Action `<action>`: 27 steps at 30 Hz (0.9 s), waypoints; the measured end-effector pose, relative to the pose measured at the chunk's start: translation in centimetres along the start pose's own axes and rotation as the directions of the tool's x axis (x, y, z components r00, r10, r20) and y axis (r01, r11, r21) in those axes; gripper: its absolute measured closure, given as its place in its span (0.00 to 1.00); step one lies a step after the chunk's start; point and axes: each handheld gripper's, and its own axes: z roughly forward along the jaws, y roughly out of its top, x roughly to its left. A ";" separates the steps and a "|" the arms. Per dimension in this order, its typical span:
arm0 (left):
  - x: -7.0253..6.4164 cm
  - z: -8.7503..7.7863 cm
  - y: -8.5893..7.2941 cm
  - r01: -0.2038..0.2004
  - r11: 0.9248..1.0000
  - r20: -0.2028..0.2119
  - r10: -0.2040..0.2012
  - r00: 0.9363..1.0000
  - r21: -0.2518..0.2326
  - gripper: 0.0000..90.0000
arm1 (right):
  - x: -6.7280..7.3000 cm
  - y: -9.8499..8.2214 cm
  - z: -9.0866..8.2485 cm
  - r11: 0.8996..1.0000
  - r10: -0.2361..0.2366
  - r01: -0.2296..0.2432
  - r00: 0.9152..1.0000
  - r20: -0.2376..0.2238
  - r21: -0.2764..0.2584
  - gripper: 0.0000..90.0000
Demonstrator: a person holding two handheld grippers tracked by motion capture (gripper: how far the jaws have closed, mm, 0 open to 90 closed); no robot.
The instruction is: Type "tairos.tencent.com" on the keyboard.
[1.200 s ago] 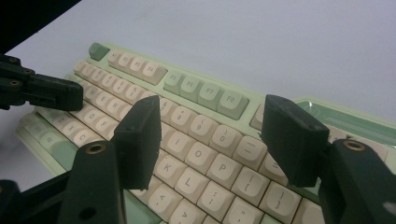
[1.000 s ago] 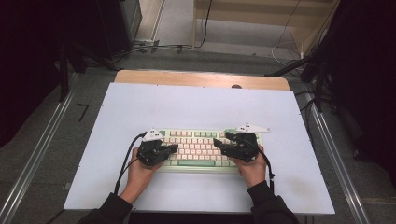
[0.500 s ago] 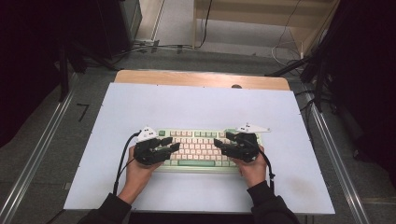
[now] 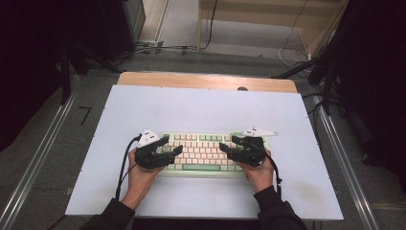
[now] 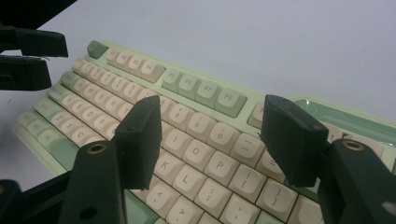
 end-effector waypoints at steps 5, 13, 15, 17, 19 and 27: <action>0.1 -0.1 0.0 0.007 1.000 -0.006 -0.007 1.000 -0.002 0.38 | -0.1 0.0 -0.1 1.000 -0.003 0.003 1.000 -0.009 0.001 0.46; 0.1 -0.1 -0.1 0.008 1.000 -0.005 -0.008 1.000 -0.003 0.38 | 0.1 -0.4 -0.4 0.999 -0.031 0.032 0.999 -0.023 0.011 0.83; 0.1 -0.1 -0.1 0.009 1.000 -0.005 -0.009 1.000 -0.004 0.38 | 0.3 -0.5 -0.7 0.999 -0.044 0.045 0.999 -0.022 0.018 0.92; 0.1 -0.2 -0.1 0.009 1.000 -0.004 -0.009 1.000 -0.007 0.39 | 0.4 -0.6 -1.0 0.998 -0.054 0.055 0.998 -0.023 0.020 0.97; 0.1 -0.2 -0.1 0.008 1.000 -0.005 -0.008 1.000 -0.009 0.39 | 0.5 -0.8 -1.3 0.998 -0.060 0.061 0.998 -0.029 0.027 0.97; 0.1 -0.2 -0.1 0.012 1.000 0.002 -0.012 1.000 -0.005 0.40 | 1.1 -1.9 -1.0 0.992 -0.096 0.100 0.994 -0.050 0.081 0.97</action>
